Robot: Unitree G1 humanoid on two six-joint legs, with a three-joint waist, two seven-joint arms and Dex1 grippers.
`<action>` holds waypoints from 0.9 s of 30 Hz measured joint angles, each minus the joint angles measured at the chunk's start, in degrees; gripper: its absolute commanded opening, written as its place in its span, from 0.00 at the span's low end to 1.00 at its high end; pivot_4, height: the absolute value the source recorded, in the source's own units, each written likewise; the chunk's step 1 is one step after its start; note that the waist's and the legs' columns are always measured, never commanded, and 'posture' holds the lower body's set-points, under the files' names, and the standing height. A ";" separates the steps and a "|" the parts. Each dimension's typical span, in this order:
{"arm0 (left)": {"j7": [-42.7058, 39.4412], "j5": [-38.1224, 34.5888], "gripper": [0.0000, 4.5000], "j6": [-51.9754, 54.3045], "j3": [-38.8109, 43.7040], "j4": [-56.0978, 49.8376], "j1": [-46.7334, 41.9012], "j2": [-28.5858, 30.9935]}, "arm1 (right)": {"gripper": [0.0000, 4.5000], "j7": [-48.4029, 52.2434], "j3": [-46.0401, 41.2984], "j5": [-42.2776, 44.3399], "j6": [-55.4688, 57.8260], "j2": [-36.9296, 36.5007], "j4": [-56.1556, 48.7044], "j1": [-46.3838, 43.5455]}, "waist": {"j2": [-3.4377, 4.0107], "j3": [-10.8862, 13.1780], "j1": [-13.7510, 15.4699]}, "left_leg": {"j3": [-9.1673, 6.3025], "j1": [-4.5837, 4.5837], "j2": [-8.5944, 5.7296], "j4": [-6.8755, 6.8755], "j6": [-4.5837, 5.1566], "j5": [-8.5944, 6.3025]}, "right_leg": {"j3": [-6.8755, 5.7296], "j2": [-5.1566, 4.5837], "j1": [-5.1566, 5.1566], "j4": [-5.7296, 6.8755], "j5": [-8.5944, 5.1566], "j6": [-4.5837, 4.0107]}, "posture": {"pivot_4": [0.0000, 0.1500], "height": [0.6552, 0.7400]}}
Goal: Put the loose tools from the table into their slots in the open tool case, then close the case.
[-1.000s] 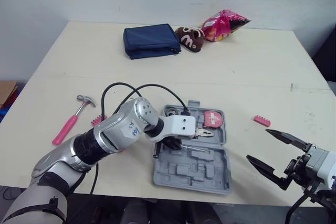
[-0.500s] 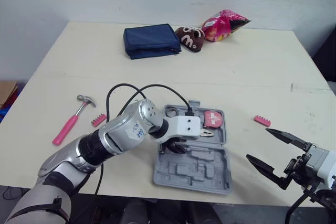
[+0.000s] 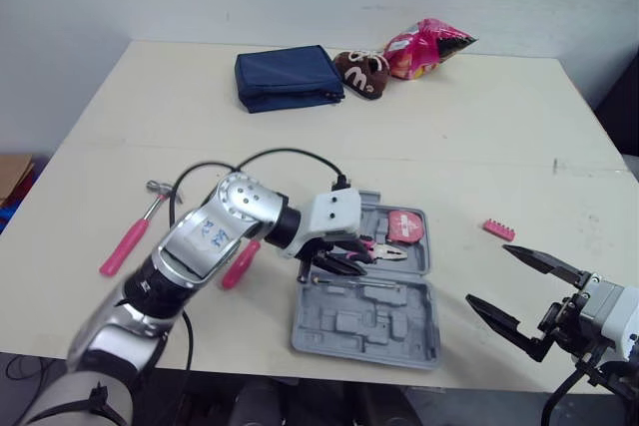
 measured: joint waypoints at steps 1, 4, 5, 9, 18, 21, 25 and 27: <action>-0.16 -0.07 0.01 -0.76 0.08 0.42 0.35 0.00 | 1.00 -0.02 0.00 0.00 0.00 0.01 0.00 0.02 | 0.00 0.00 0.00 | 0.00 0.00 0.00 0.04 0.01 -0.02 | 0.00 0.00 0.01 0.02 0.00 0.00 | 1.00 1.00; -0.07 0.12 0.01 -8.29 1.16 2.88 3.06 -2.37 | 1.00 -0.26 0.00 -0.01 0.00 0.07 0.00 -0.17 | 0.02 -0.01 0.02 | 0.01 0.01 -0.01 0.20 0.11 -0.15 | 0.00 -0.01 0.10 0.04 -0.01 0.02 | 1.00 1.00; 0.07 0.54 0.01 -9.88 0.83 4.10 3.94 -3.07 | 1.00 -0.32 0.00 -0.01 0.00 0.07 0.00 -0.31 | 0.02 -0.01 0.04 | 0.01 0.01 -0.02 0.24 0.15 -0.18 | 0.00 -0.03 0.11 0.04 -0.01 0.02 | 1.00 1.00; 2.19 4.00 0.01 -13.35 -1.22 8.42 6.22 -4.42 | 1.00 -0.47 0.00 -0.01 0.06 0.07 0.00 -0.34 | 0.02 -0.01 0.01 | 0.02 -0.02 -0.02 0.25 0.18 -0.21 | 0.01 -0.03 0.09 0.03 0.00 0.03 | 1.00 1.00; 3.95 8.80 0.01 -17.21 -3.62 10.89 7.91 -4.93 | 1.00 -1.51 0.00 -0.04 0.08 0.07 0.00 -0.46 | 0.02 -0.01 -0.03 | 0.04 -0.01 0.00 0.24 0.18 -0.22 | 0.02 -0.03 0.08 0.05 0.00 0.03 | 1.00 1.00; 4.03 10.28 0.01 -17.96 -4.00 11.48 7.91 -4.59 | 1.00 -1.58 0.00 -0.04 0.08 0.07 0.00 -0.20 | 0.02 -0.01 -0.04 | 0.04 -0.01 0.01 0.23 0.18 -0.22 | 0.01 -0.03 0.08 0.04 0.00 0.04 | 1.00 1.00; 5.21 10.96 0.01 -18.11 -3.59 11.65 8.03 -4.84 | 1.00 -1.87 0.00 -0.04 0.13 0.07 -0.06 0.04 | 0.02 -0.01 -0.06 | 0.04 0.02 0.01 0.23 0.22 -0.24 | 0.02 -0.04 0.10 0.05 0.00 0.04 | 1.00 1.00; 5.57 10.94 0.01 -17.67 -3.38 11.62 8.36 -5.12 | 1.00 -2.03 0.00 -0.04 0.21 0.07 -0.23 0.18 | 0.02 -0.01 -0.04 | 0.04 0.02 0.01 0.23 0.22 -0.25 | 0.01 -0.04 0.11 0.05 0.00 0.03 | 1.00 1.00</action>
